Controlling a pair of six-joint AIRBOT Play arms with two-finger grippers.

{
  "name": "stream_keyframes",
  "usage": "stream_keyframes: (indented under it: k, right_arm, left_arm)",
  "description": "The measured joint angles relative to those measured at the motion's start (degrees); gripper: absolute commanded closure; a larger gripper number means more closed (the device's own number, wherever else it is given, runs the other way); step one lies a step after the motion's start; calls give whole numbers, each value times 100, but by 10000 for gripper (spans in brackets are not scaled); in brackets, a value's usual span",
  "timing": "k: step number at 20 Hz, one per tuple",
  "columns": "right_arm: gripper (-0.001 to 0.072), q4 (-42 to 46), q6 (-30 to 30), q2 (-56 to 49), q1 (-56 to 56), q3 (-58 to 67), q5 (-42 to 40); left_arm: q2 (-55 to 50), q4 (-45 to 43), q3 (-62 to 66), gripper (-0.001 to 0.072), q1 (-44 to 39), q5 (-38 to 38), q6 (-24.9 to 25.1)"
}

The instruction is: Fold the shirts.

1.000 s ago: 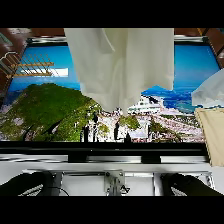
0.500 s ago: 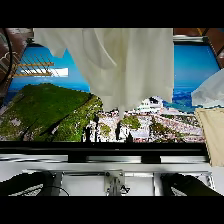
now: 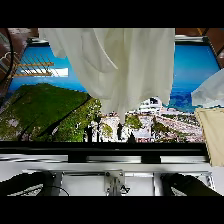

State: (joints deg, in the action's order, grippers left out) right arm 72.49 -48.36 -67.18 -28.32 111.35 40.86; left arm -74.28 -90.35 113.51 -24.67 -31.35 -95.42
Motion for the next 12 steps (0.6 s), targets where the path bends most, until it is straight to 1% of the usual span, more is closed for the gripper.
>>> stream_keyframes:
  k: [2,5,6,9,11,12]
  right_arm:
    - [611,308,-192,-35,-2,0,87]
    - [611,695,-540,-125,-7,0,72]
    - [611,782,-627,-155,-4,0,-4]
    - [611,942,-824,-199,-2,0,-413]
    - [611,935,-903,-208,-2,0,-625]
    - [611,922,-914,-214,-2,0,-673]
  left_arm:
    - [136,83,17,657,-7,140,-15]
    - [402,195,35,657,-101,39,37]
    - [470,219,39,657,-140,-133,114]
    - [520,234,20,657,-184,-1163,262]
    - [466,223,4,654,-201,-1541,306]
    - [415,225,-2,624,-203,-1687,315]
